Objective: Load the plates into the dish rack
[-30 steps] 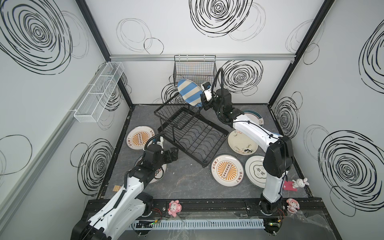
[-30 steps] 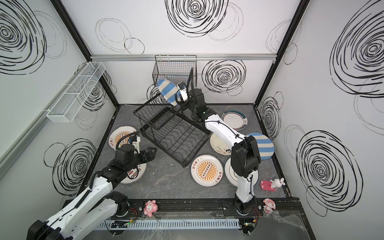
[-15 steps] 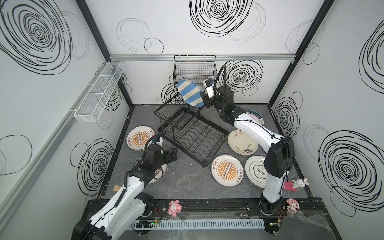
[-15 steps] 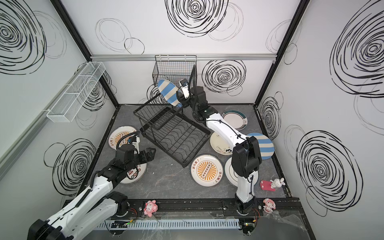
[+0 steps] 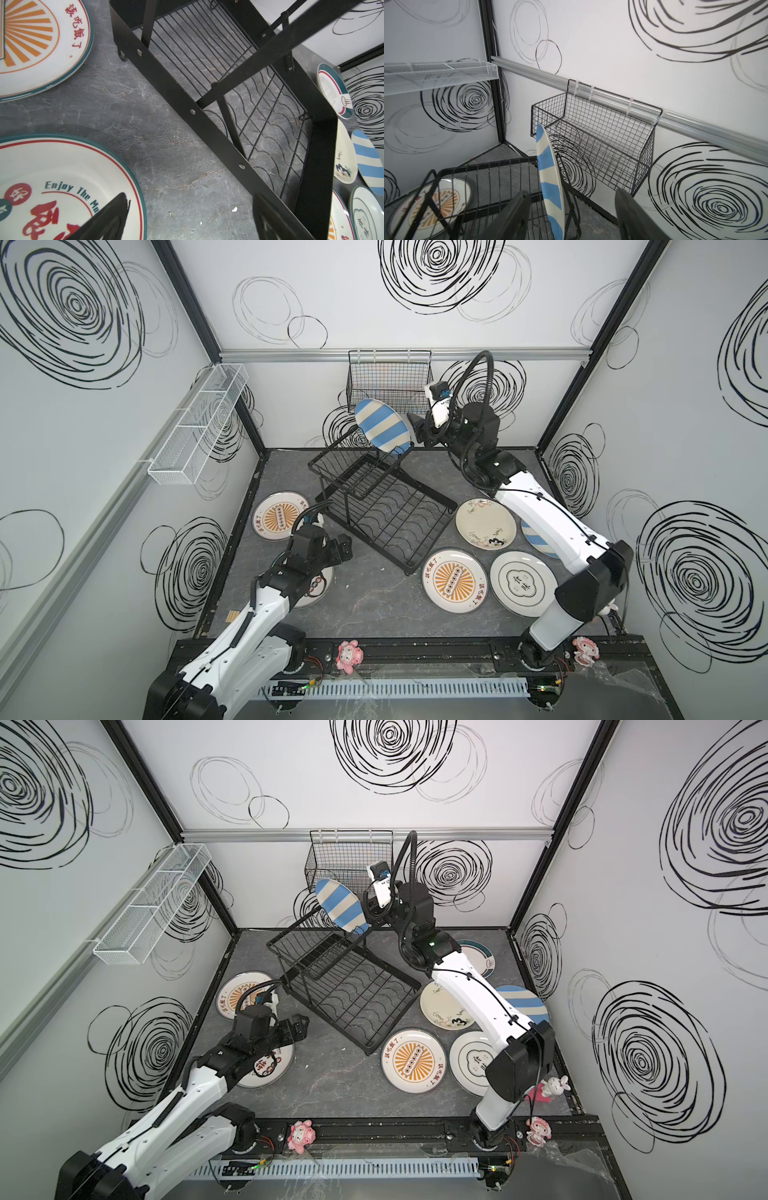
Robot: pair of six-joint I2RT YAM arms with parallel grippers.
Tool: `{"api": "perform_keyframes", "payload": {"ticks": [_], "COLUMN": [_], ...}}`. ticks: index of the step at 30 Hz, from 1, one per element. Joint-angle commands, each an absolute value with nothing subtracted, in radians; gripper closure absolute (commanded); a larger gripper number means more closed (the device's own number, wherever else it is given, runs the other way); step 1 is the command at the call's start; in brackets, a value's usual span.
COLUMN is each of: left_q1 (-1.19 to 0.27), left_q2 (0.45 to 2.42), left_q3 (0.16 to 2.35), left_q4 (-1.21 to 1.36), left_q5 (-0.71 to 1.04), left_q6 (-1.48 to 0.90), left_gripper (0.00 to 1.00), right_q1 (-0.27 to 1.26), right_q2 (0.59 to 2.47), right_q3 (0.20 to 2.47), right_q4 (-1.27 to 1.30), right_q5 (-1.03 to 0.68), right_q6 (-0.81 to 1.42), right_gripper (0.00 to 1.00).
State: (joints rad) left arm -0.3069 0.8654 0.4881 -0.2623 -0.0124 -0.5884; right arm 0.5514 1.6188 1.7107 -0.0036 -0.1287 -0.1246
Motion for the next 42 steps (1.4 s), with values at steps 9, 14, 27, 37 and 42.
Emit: {"api": "perform_keyframes", "payload": {"ticks": [9,14,27,37,42], "left_q1": [-0.411,-0.465,-0.497,-0.56,-0.578], "left_q2": [0.826,0.794,0.842,0.848,0.859], "left_q3": [0.426,0.395,0.353,0.311,0.29], "left_q4": [-0.352,-0.404,-0.359,-0.319,-0.31], "left_q5": [-0.153,-0.205,-0.158,-0.148,-0.119], "left_q6": [-0.739,-0.817,-0.847,-0.885,-0.899], "left_gripper": [0.04,0.04,0.04,0.04,0.04], "right_q1": [0.629,0.757,0.847,0.851,0.851], "right_q2": [1.205,1.083,0.97,0.926,0.924], "right_q3": [1.229,1.055,0.684,0.595,0.552], "right_q4": [-0.034,-0.06,0.021,-0.029,0.003], "right_q5": [-0.342,-0.361,-0.38,-0.339,-0.362], "right_q6": [0.134,0.202,0.415,0.423,0.454], "right_gripper": [0.25,0.24,0.28,0.27,0.28]}}
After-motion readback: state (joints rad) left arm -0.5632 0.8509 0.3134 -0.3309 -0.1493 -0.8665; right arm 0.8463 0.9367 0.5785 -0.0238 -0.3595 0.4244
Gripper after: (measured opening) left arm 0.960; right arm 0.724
